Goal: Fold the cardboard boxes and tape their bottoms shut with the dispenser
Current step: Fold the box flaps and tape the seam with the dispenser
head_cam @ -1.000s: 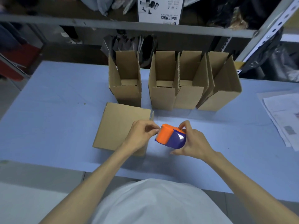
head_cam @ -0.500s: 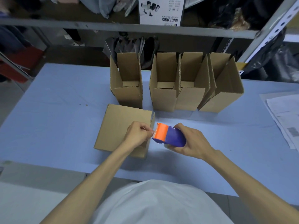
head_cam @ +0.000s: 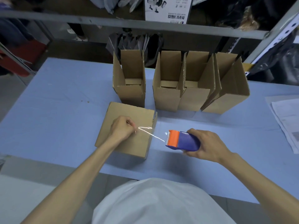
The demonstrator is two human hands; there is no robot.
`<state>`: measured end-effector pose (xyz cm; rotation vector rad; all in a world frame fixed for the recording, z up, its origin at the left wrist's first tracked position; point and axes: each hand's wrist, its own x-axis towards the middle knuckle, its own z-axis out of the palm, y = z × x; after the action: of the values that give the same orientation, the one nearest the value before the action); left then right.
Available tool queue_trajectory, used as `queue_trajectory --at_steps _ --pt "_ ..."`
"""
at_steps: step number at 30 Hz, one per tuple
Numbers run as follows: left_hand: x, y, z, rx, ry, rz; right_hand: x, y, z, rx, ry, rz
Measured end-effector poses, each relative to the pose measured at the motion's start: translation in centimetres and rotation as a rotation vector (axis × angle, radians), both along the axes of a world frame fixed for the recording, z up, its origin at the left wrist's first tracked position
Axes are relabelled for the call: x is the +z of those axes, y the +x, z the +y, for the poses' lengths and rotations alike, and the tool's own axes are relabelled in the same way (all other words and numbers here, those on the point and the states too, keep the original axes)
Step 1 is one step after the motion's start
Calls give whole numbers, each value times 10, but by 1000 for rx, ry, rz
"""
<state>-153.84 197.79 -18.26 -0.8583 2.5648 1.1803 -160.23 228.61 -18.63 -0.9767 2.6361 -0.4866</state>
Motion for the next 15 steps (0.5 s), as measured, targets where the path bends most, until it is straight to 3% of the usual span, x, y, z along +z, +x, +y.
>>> queue_trajectory --at_steps 7,15 --pt "-14 3 1 58 89 33 -7 -4 -2 -33 10 35" --pt "-25 8 6 59 -20 78 -9 -7 -3 -2 35 15"
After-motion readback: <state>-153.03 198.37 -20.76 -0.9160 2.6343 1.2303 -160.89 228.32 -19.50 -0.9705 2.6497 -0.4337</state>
